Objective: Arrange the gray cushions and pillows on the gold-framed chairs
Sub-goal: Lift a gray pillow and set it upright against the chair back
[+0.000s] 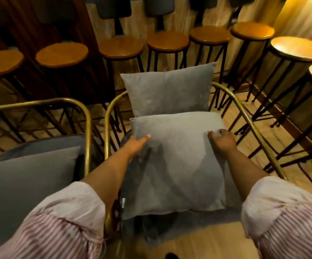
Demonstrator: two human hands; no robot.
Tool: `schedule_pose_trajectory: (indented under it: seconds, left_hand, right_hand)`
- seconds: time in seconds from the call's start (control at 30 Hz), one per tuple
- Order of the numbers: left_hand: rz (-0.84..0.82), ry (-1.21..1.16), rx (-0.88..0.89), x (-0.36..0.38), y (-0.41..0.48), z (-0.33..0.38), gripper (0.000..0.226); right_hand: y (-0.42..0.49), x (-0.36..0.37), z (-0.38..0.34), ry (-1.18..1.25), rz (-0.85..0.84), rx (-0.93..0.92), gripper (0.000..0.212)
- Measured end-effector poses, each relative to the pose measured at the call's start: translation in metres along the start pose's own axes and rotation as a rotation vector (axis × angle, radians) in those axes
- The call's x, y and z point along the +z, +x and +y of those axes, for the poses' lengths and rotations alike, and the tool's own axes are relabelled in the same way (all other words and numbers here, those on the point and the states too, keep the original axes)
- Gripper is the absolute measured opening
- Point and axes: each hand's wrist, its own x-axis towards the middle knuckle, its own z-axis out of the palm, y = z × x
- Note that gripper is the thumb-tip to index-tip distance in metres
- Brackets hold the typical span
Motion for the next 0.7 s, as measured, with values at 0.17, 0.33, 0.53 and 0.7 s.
schedule_pose_trajectory:
  seconds: [0.17,0.33,0.53,0.7]
  left_hand:
    - [0.09,-0.042,-0.194,0.013,0.021,-0.031,0.071]
    - [0.098,-0.141,-0.328,0.019,0.031,-0.051,0.092]
    - [0.15,-0.238,-0.21,0.027,0.031,-0.048,0.095]
    - [0.172,-0.296,-0.096,0.015,0.005,-0.033,0.088]
  right_hand:
    - [0.027,-0.012,0.033,0.209,-0.119,0.134,0.116]
    - [0.045,-0.012,0.052,0.322,-0.238,0.192,0.112]
    - [0.041,-0.017,0.048,0.404,-0.209,0.153,0.106]
    - [0.012,-0.031,0.021,0.488,-0.168,0.088,0.097]
